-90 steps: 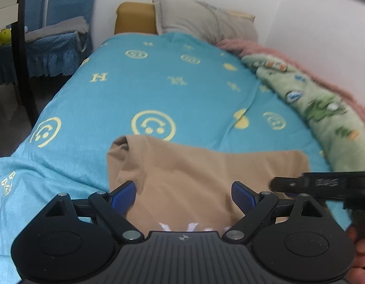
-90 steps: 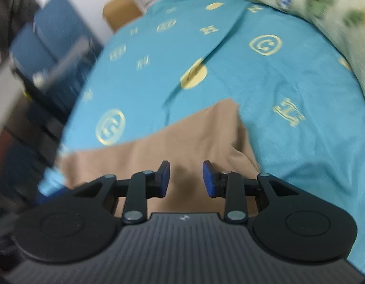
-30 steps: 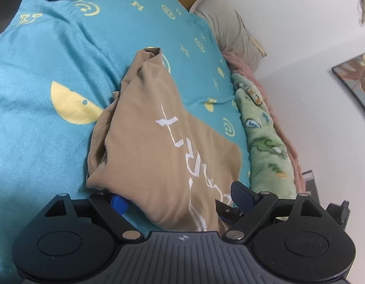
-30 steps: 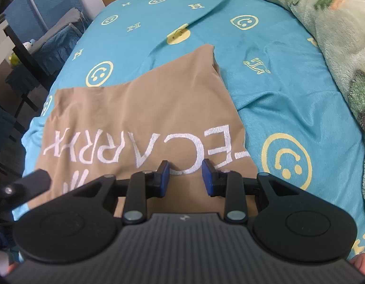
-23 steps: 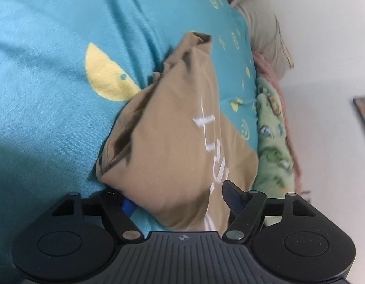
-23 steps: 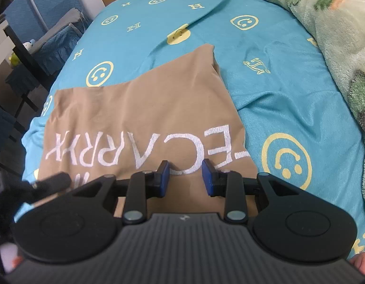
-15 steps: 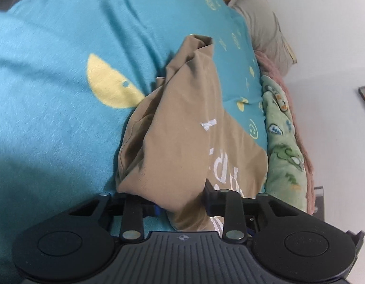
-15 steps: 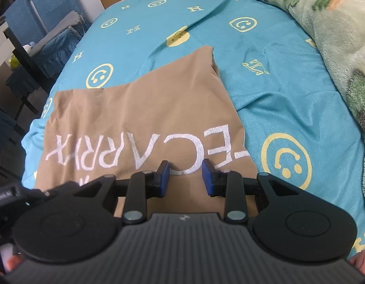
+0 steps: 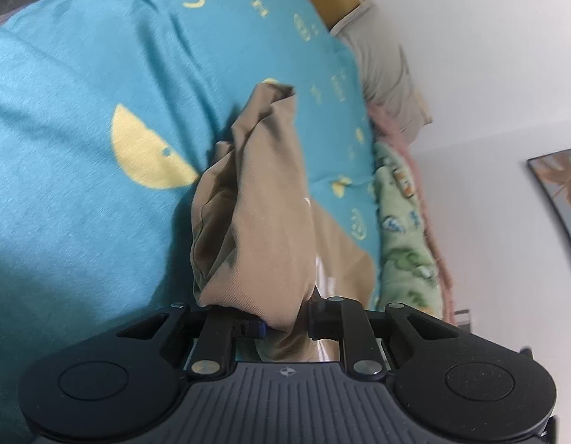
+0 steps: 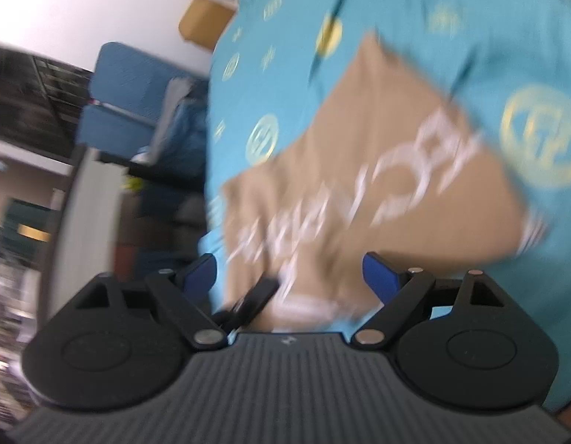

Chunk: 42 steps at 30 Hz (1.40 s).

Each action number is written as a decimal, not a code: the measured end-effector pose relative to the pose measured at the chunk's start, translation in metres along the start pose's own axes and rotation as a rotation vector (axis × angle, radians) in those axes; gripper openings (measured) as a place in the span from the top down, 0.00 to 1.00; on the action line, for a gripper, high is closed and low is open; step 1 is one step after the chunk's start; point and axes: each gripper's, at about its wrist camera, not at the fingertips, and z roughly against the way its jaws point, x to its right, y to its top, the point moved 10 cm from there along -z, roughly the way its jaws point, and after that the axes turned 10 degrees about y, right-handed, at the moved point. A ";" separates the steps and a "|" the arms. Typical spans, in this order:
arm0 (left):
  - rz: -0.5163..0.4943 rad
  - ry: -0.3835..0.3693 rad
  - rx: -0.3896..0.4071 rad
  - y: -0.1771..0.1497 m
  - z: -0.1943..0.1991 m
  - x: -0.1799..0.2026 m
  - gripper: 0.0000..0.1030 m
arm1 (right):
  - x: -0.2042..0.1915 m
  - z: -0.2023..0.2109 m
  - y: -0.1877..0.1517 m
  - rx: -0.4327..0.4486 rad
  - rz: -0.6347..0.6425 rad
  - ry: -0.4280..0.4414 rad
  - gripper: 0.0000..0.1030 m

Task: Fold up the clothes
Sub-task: 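Grasp the shirt edge with the left gripper while the right gripper grasps beside it, then lift the shirt with both grippers and carry it onto the green blanket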

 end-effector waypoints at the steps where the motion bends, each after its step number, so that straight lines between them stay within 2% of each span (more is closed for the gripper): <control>1: 0.002 -0.006 0.006 0.001 0.000 0.002 0.82 | 0.002 -0.002 -0.005 -0.016 -0.053 0.031 0.14; 3: 0.007 -0.018 0.019 0.003 -0.001 0.006 0.82 | 0.005 -0.004 -0.014 -0.039 -0.148 0.081 0.14; 8: 0.022 -0.031 0.030 0.005 0.000 0.008 0.82 | 0.017 -0.006 -0.023 -0.019 -0.267 0.097 0.13; 12: 0.045 -0.042 0.040 0.007 0.003 0.006 0.82 | 0.042 -0.005 -0.019 0.049 -0.328 0.012 0.14; 15: 0.068 -0.054 0.052 0.009 0.005 0.004 0.82 | 0.062 0.008 -0.012 0.148 -0.379 -0.052 0.14; 20: 0.097 -0.059 0.051 0.011 0.004 0.000 0.82 | 0.074 0.027 0.005 0.305 -0.396 -0.097 0.34; 22: 0.098 -0.054 0.053 0.011 0.004 -0.001 0.82 | 0.076 0.027 0.007 0.319 -0.392 -0.109 0.45; 23: 0.098 -0.052 0.053 0.011 0.004 -0.002 0.82 | 0.076 0.026 0.007 0.321 -0.382 -0.116 0.61; 24: 0.098 -0.051 0.053 0.011 0.005 -0.003 0.82 | 0.075 0.027 0.008 0.323 -0.366 -0.125 0.68; 27: 0.083 -0.046 0.053 0.011 0.008 -0.001 0.82 | 0.069 0.030 0.012 0.336 -0.303 -0.138 0.79; 31: 0.069 -0.043 0.044 0.008 0.021 0.007 0.82 | 0.046 0.048 0.017 0.384 -0.211 -0.107 0.82; 37: 0.102 -0.122 -0.030 -0.004 0.061 0.057 0.83 | -0.001 0.107 0.024 0.450 -0.115 -0.015 0.83; 39: 0.080 -0.109 -0.072 -0.013 0.067 0.081 0.83 | -0.012 0.130 0.031 0.459 -0.112 0.001 0.83; 42: 0.004 -0.050 -0.123 -0.031 0.065 0.120 0.83 | -0.022 0.163 0.049 0.469 -0.113 0.017 0.83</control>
